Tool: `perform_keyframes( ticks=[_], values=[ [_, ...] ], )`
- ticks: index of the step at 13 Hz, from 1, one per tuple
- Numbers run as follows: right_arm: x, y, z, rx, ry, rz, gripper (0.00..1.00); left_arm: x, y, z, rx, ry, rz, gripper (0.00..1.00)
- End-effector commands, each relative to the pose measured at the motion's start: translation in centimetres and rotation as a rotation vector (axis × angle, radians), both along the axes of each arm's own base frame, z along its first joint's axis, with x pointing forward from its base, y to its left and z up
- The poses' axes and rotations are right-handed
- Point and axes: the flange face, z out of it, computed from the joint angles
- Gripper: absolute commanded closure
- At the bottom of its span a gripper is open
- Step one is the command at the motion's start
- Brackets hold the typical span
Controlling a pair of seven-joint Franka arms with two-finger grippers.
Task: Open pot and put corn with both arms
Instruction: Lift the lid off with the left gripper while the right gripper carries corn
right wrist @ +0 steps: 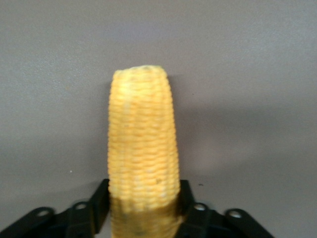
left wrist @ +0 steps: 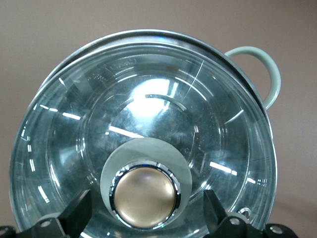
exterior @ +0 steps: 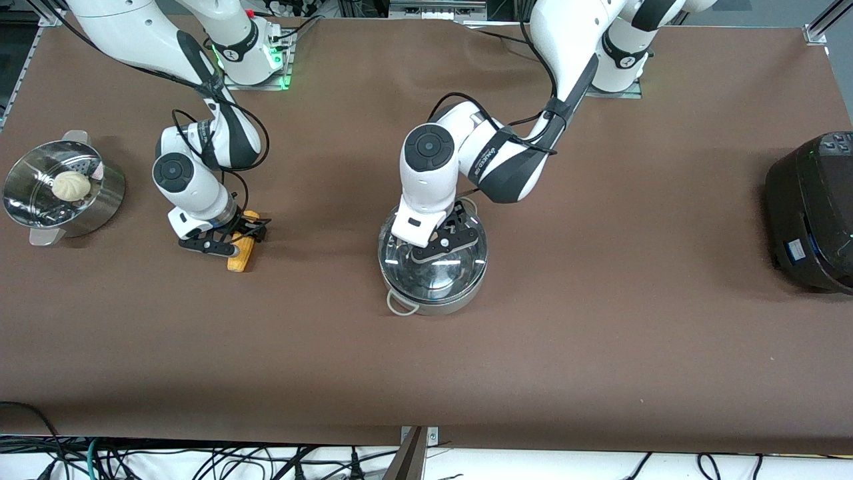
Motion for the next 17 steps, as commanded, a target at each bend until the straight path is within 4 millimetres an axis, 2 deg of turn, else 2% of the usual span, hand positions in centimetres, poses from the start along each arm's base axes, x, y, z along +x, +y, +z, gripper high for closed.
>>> perform_keyframes(
  ticks=[1, 4, 5, 7, 10, 12, 13, 14, 15, 16, 17],
  values=[
    [0.4, -0.1, 1.5, -0.005, -0.032, 0.02, 1.0, 0.4, -0.4, 0.8, 0.013, -0.035, -0.001, 0.08],
    [1.3, -0.1, 3.3, -0.014, -0.026, 0.061, 1.0, 0.6, -0.1, 1.1, 0.015, -0.035, 0.002, 0.08],
    [2.4, -0.1, 4.9, -0.023, -0.011, 0.057, 1.0, 0.6, -0.1, 1.2, 0.016, -0.036, 0.001, 0.09],
    [5.4, 0.2, 9.6, -0.053, 0.06, 0.051, 1.0, 0.7, 0.2, 1.1, 0.018, -0.033, -0.007, 0.29],
    [8.1, 1.0, 15.6, -0.073, 0.145, 0.058, 1.0, 0.8, 0.4, 1.2, 0.025, -0.036, -0.047, 0.66],
    [8.9, 2.5, 19.3, -0.075, 0.171, 0.063, 1.0, 0.8, 0.5, 1.8, 0.024, -0.039, -0.055, 0.85],
    [9.1, 3.2, 20.9, -0.061, 0.187, 0.059, 1.0, 0.7, 0.7, 2.0, 0.031, -0.033, -0.053, 0.99],
    [9.1, 4.9, 22.7, -0.019, 0.194, 0.062, 1.0, 0.5, 0.9, 2.4, 0.043, -0.019, -0.048, 1.0],
    [9.2, 6.3, 24.5, 0.038, 0.198, 0.053, 1.0, 0.6, 1.6, 3.7, 0.052, -0.01, -0.042, 1.0],
    [9.1, 8.5, 25.7, 0.124, 0.203, 0.037, 1.0, 0.3, 2.0, 4.9, 0.064, 0.002, -0.04, 1.0],
    [8.8, 10.8, 26.2, 0.193, 0.211, 0.024, 1.0, 0.1, 2.8, 6.6, 0.075, 0.017, -0.035, 1.0]
  ],
)
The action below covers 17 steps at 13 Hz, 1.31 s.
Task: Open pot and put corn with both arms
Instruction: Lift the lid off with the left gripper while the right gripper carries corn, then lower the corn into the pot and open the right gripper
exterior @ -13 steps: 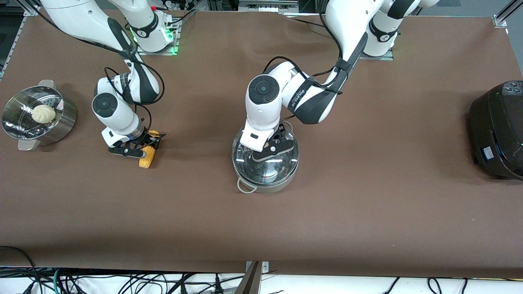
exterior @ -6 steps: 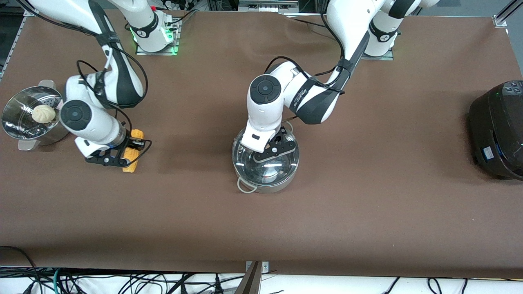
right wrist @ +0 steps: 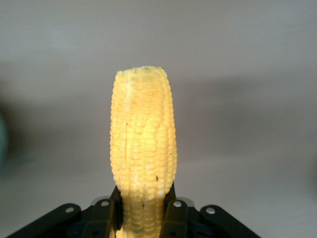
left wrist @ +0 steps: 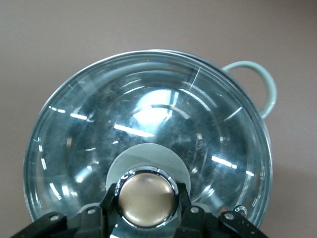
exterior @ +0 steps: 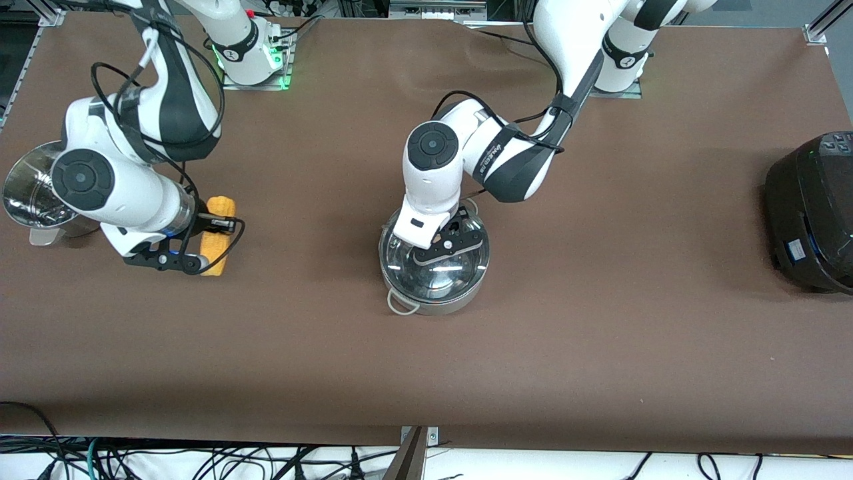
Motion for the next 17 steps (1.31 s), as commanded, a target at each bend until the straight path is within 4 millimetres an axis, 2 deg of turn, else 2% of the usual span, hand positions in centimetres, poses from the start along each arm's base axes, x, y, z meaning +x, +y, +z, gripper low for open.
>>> perform_keyframes(
  ticks=[1, 3, 5, 6, 7, 9, 10, 11, 12, 13, 15, 16, 17],
  values=[
    [-0.1, 5.1, 1.9, 0.144, 0.022, -0.027, 1.0, 0.6, 4.0, 7.5, 0.022, -0.001, 0.018, 1.0],
    [-0.6, 10.9, 1.6, 0.217, 0.008, 0.015, 1.0, 1.8, 9.2, 14.6, -0.057, -0.011, 0.001, 1.0],
    [-0.8, 16.7, -0.2, 0.264, -0.054, 0.062, 1.0, 1.6, 17.5, 17.0, -0.023, 0.048, -0.1, 1.0],
    [-1.3, 19.9, -1.2, 0.298, -0.078, 0.061, 1.0, 1.6, 22.2, 17.5, -0.02, 0.067, -0.161, 1.0],
    [-1.3, 22.3, -2.4, 0.318, -0.105, 0.016, 1.0, 1.5, 26.6, 17.8, -0.018, 0.082, -0.212, 1.0],
    [-2.0, 27.5, -4.9, 0.35, -0.172, -0.044, 1.0, 0.9, 33.7, 16.8, -0.019, 0.124, -0.296, 1.0],
    [-2.4, 29.8, -6.4, 0.365, -0.2, -0.056, 1.0, 0.8, 36.6, 15.6, -0.016, 0.143, -0.309, 1.0],
    [-2.5, 31.3, -8.3, 0.378, -0.228, -0.075, 1.0, 0.6, 39.1, 14.1, -0.02, 0.153, -0.333, 1.0],
    [-2.8, 32.4, -10.2, 0.383, -0.246, -0.076, 1.0, 0.2, 41.5, 12.2, -0.022, 0.148, -0.328, 1.0],
    [-2.7, 32.5, -12.2, 0.377, -0.251, -0.076, 1.0, -0.2, 43.1, 9.9, -0.022, 0.139, -0.33, 1.0],
    [-2.6, 32.6, -14.8, 0.37, -0.267, -0.071, 0.99, -0.8, 45.3, 5.5, -0.024, 0.144, -0.352, 1.0],
    [-2.7, 32.8, -15.5, 0.367, -0.268, -0.07, 0.92, -1.3, 45.5, 3.2, -0.023, 0.128, -0.356, 1.0],
    [-2.7, 32.9, -15.8, 0.364, -0.266, -0.068, 0.57, -1.7, 46.1, 0.8, -0.02, 0.12, -0.348, 1.0]
  ],
)
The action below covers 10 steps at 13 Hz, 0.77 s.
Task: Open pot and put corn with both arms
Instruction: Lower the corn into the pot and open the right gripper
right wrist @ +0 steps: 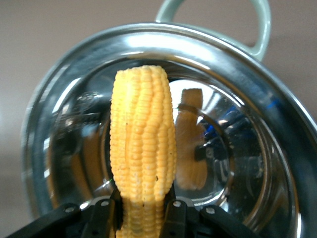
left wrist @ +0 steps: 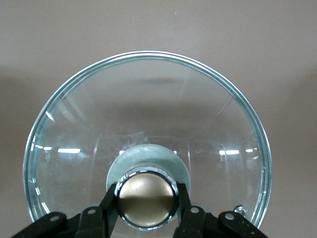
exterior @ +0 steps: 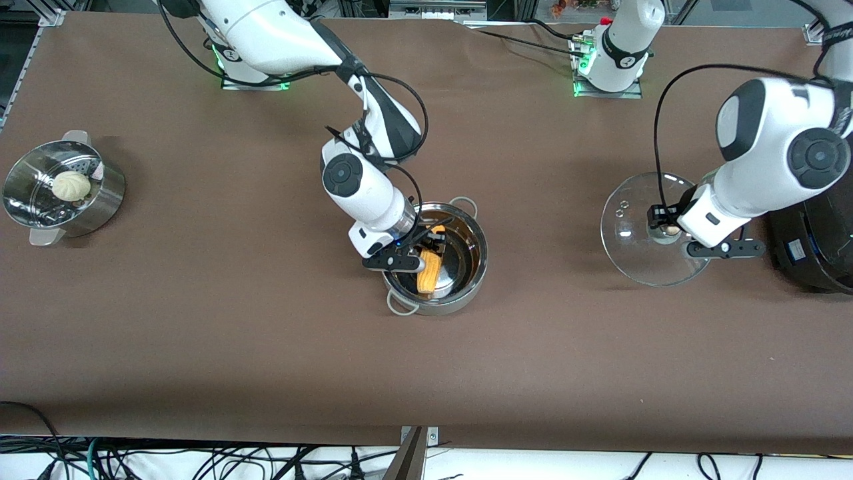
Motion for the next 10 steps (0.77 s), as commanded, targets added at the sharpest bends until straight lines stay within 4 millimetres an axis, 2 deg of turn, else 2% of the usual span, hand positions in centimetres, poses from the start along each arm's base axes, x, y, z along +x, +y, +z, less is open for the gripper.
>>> perform_keyframes(
  ticks=[1, 2, 3, 4, 5, 7, 10],
  values=[
    [0.2, 1.1, 0.2, 0.011, -0.016, 0.004, 0.01, -2.4, 0.8, -4.2, -0.014, -0.037, -0.02, 1.0],
    [-0.5, 1.9, 0.6, -0.002, -0.039, 0.029, 0.0, -2.8, 1.0, -7.0, -0.012, -0.015, -0.04, 1.0],
    [-0.2, 1.6, 1.0, -0.018, -0.056, 0.04, 0.0, -2.6, 1.4, -9.4, -0.019, -0.013, -0.039, 1.0],
    [0.1, 1.3, 2.0, -0.024, -0.074, 0.047, 0.0, -2.2, 2.0, -10.6, -0.016, -0.038, -0.03, 1.0],
    [0.0, 1.0, 3.5, -0.03, -0.066, 0.052, 0.0, -2.2, 1.9, -10.9, -0.016, -0.041, -0.031, 1.0],
    [0.9, -2.0, 6.8, -0.123, -0.028, 0.069, 0.0, -2.2, 1.9, -12.0, -0.014, -0.029, -0.03, 1.0],
    [1.7, -7.0, 12.0, -0.256, 0.027, 0.072, 0.0, -2.2, 1.4, -14.7, -0.009, -0.012, -0.039, 1.0]
  ],
)
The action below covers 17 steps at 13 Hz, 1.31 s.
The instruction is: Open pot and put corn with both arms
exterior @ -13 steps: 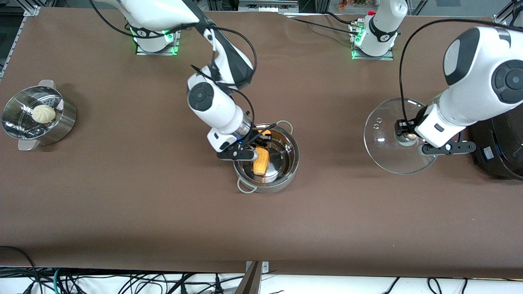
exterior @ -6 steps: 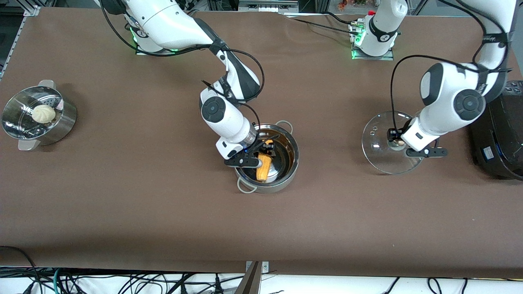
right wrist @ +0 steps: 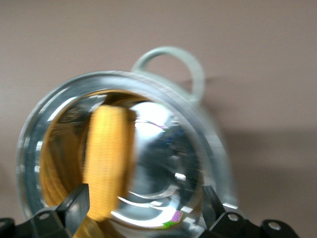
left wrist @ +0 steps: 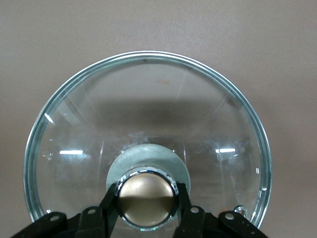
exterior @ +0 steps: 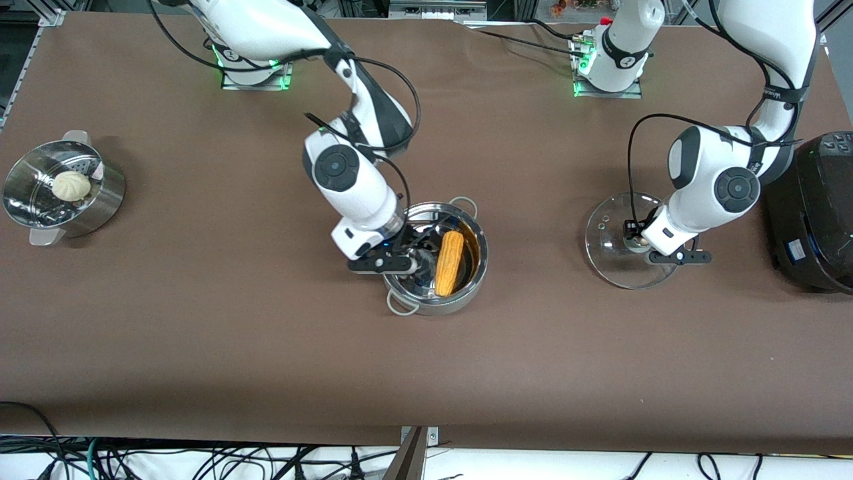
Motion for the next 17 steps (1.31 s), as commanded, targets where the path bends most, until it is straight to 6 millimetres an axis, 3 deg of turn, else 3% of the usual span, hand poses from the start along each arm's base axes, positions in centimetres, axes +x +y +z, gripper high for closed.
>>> perform_keyframes(
  ticks=[1, 2, 3, 4, 5, 7, 9, 10, 11, 13, 15, 17],
  values=[
    [0.1, -5.5, 5.5, -0.107, 0.059, 0.005, 0.0, 0.4, -0.3, -1.6, -0.015, 0.003, -0.018, 1.0],
    [0.4, -8.2, 7.2, -0.146, 0.087, 0.055, 0.0, 0.3, -0.4, -3.0, -0.011, 0.016, -0.02, 1.0],
    [1.2, -12.3, 9.2, -0.178, 0.111, 0.099, 0.0, 0.5, -0.3, -3.6, -0.012, -0.005, -0.018, 0.95],
    [2.3, -16.9, 10.1, -0.206, 0.152, 0.089, 0.0, 0.8, -0.3, -3.3, -0.027, -0.029, 0.001, 0.72],
    [2.8, -19.9, 13.6, -0.175, 0.107, 0.06, 0.0, 0.9, -0.3, -3.1, -0.029, -0.034, 0.001, 0.46],
    [2.6, -27.6, 18.3, -0.123, 0.077, 0.086, 0.0, 1.1, -0.4, -1.9, -0.035, -0.051, -0.021, 0.0],
    [1.5, -33.9, 22.4, -0.136, 0.04, 0.177, 0.0, 1.4, -0.3, 0.1, -0.038, -0.076, -0.017, 0.0],
    [0.9, -35.8, 24.2, -0.153, 0.016, 0.171, 0.0, 1.6, -0.4, 3.2, -0.037, -0.108, -0.026, 0.0],
    [-0.3, -35.9, 25.5, -0.214, 0.014, 0.197, 0.0, 2.1, -0.8, 6.3, -0.028, -0.113, -0.056, 0.0],
    [-3.6, -37.2, 23.6, -0.254, 0.11, 0.185, 0.0, 2.8, -1.1, 13.0, 0.018, -0.126, -0.114, 0.0],
    [-6.5, -39.4, 21.2, -0.239, 0.025, 0.145, 0.0, 1.1, -1.3, 19.3, 0.017, -0.168, -0.119, 0.0],
    [-7.6, -39.6, 20.7, -0.241, -0.006, 0.144, 0.0, 0.7, -0.5, 24.7, 0.02, -0.139, -0.101, 0.0]
  ],
)
